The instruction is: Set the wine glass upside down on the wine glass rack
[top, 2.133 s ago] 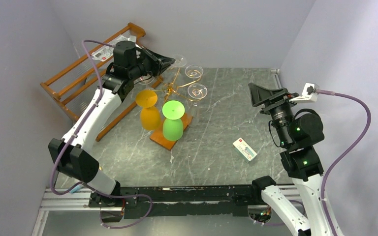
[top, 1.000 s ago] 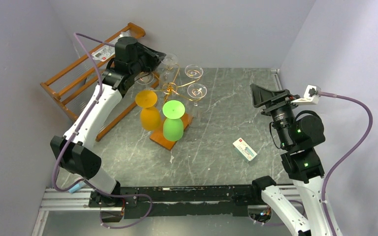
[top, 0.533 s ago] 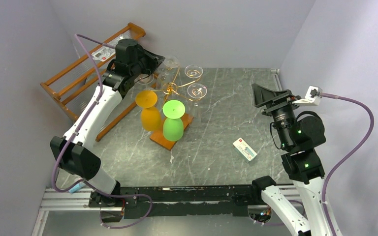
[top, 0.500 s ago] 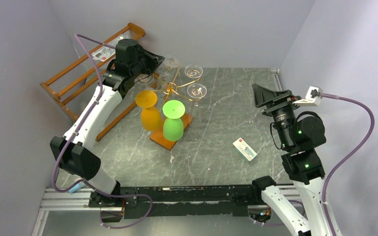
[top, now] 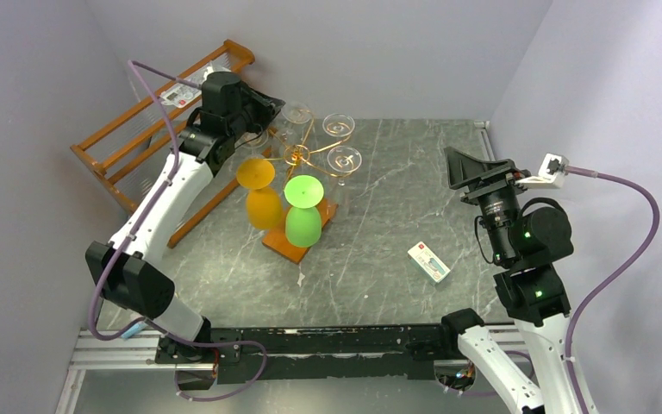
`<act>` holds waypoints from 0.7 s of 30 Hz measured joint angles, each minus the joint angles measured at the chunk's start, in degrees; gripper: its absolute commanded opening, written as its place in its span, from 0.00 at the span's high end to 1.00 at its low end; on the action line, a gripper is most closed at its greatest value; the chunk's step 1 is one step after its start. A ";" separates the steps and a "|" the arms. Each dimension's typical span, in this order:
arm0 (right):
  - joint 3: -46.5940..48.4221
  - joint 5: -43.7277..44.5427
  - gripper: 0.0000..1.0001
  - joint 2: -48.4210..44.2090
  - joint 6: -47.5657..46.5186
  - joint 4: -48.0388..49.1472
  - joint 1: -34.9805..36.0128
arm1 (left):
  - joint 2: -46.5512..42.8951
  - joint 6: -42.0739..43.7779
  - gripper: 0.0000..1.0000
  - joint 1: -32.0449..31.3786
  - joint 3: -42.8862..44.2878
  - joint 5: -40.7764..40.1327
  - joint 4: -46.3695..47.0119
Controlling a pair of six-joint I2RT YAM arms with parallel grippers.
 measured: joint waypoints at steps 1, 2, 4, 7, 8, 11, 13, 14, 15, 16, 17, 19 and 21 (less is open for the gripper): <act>0.00 0.09 0.37 0.00 0.02 0.00 0.00 | -0.46 0.44 0.74 0.00 -0.52 -0.59 0.52; 0.00 0.13 0.37 0.00 0.04 0.00 0.00 | -0.72 0.85 0.74 0.00 -0.79 -1.14 0.74; -0.09 0.28 0.37 0.00 0.04 0.04 0.00 | -1.27 1.86 0.72 0.00 -1.11 -2.29 1.29; -0.44 0.48 0.37 0.00 0.09 0.00 0.00 | -1.70 3.82 0.70 0.02 -1.25 -3.43 2.43; -0.55 0.48 0.37 0.00 0.09 0.04 0.00 | -1.77 4.31 0.69 0.02 -1.25 -3.54 2.75; -1.11 0.52 0.37 -0.07 0.17 0.02 0.00 | -2.03 5.77 0.65 0.02 -1.46 -3.72 3.93; -1.27 0.52 0.37 -0.07 0.20 0.00 0.00 | -2.40 6.71 0.60 0.02 -1.64 -4.04 4.44; -1.27 0.52 0.37 -0.07 0.20 0.02 0.00 | -2.71 7.28 0.57 0.02 -1.79 -4.28 4.81; -1.27 0.52 0.38 -0.07 0.20 0.04 0.00 | -3.08 7.96 0.52 0.02 -1.95 -4.37 5.29; -1.27 0.52 0.37 -0.09 0.20 0.04 0.00 | -3.52 8.96 0.48 0.02 -2.10 -4.35 5.90; -1.27 0.52 0.37 -0.09 0.17 0.04 0.00 | -3.89 9.97 0.45 0.02 -2.12 -4.26 6.49; -1.27 0.55 0.37 -0.11 0.13 0.00 0.00 | -4.90 12.44 0.39 0.02 -2.14 -3.80 8.26; -1.27 0.55 0.35 -0.11 0.04 -0.09 0.00 | -6.03 14.97 0.33 0.02 -2.12 -3.26 9.68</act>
